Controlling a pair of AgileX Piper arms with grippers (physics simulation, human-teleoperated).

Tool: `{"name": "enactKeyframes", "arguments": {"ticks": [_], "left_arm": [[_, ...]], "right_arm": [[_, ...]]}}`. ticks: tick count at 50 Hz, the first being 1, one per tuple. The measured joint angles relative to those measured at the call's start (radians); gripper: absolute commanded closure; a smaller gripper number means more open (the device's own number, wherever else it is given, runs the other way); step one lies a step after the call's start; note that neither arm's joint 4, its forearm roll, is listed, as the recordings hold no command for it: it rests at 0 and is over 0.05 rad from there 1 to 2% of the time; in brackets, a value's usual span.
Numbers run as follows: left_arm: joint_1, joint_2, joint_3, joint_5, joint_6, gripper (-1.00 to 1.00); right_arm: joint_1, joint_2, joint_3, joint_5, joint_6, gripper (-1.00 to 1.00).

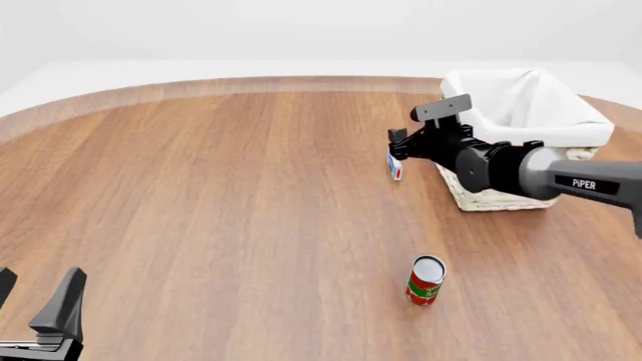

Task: Pick up the alphabet soup and the cream cheese box, and put them in the basket.

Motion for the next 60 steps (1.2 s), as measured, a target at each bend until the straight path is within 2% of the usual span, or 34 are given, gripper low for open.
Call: {"name": "enactKeyframes", "arguments": {"ticks": [39,60], "left_arm": [[0.000,0.000,0.000,0.000,0.000,-1.00],[0.000,0.000,0.000,0.000,0.000,-1.00]], "right_arm": [[-0.008,0.200,-0.212,0.069,0.025,-1.00],[-0.027,0.293,-0.279,0.085,0.052,-1.00]]}}
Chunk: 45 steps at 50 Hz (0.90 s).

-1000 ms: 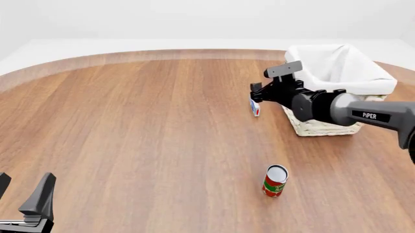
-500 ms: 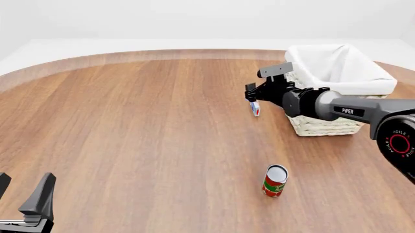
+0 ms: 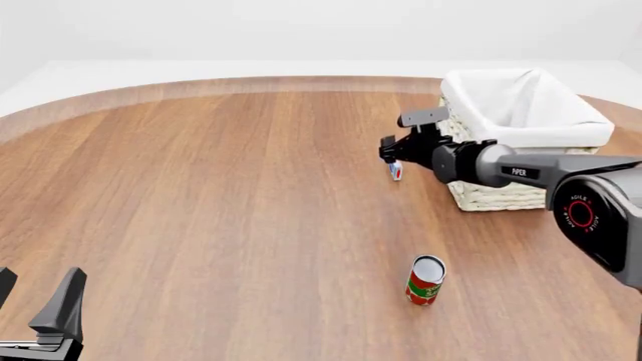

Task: Pick up the alphabet soup and the cream cheese box, and put them in the basket.

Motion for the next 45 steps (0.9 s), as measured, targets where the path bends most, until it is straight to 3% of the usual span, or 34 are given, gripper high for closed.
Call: {"name": "enactKeyframes", "arguments": {"ticks": [45], "left_arm": [[0.000,0.000,0.000,0.000,0.000,-1.00]], "right_arm": [[-0.014,0.124,-0.091,0.034,0.021,-1.00]]}}
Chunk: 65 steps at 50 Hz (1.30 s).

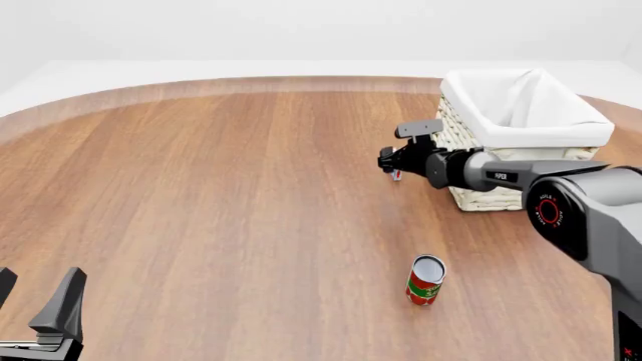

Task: Pick up the alphabet soup and the cream cheese box, and put them in the basket.

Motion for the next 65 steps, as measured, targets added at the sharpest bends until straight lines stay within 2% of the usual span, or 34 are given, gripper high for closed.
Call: {"name": "enactKeyframes", "arguments": {"ticks": [51,52,65], "left_arm": [[0.000,0.000,0.000,0.000,0.000,-1.00],[0.000,0.000,0.000,0.000,0.000,-1.00],[0.000,0.000,0.000,0.000,0.000,-1.00]], "right_arm": [[0.002,0.139,-0.105,0.051,0.014,-1.00],[0.001,0.141,-0.106,0.052,0.014,1.00],[-0.005,0.131,-0.087,0.041,0.005,1.00]]}}
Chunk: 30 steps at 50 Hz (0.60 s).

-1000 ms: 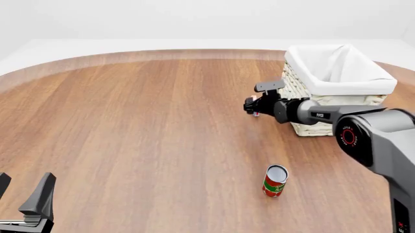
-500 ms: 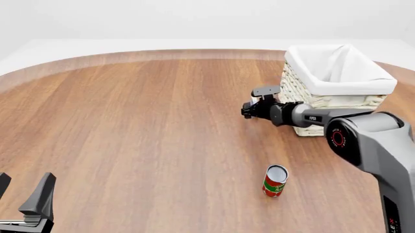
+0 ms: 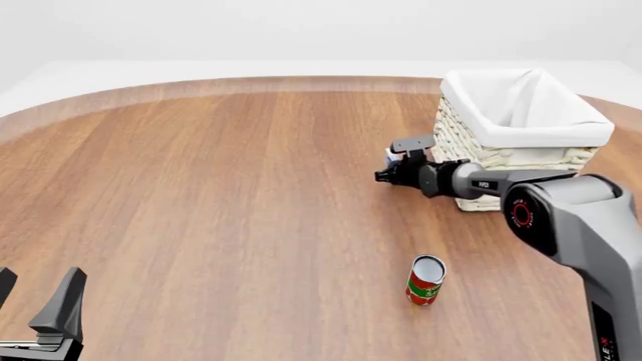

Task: Pick up the alphabet soup and the cream cheese box, and put them in the basket.

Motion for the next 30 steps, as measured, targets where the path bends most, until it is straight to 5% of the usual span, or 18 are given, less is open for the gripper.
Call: {"name": "enactKeyframes", "arguments": {"ticks": [30], "left_arm": [[0.000,0.000,0.000,0.000,0.000,-1.00]], "right_arm": [[0.017,-0.148,0.156,-0.078,0.003,1.00]]}}
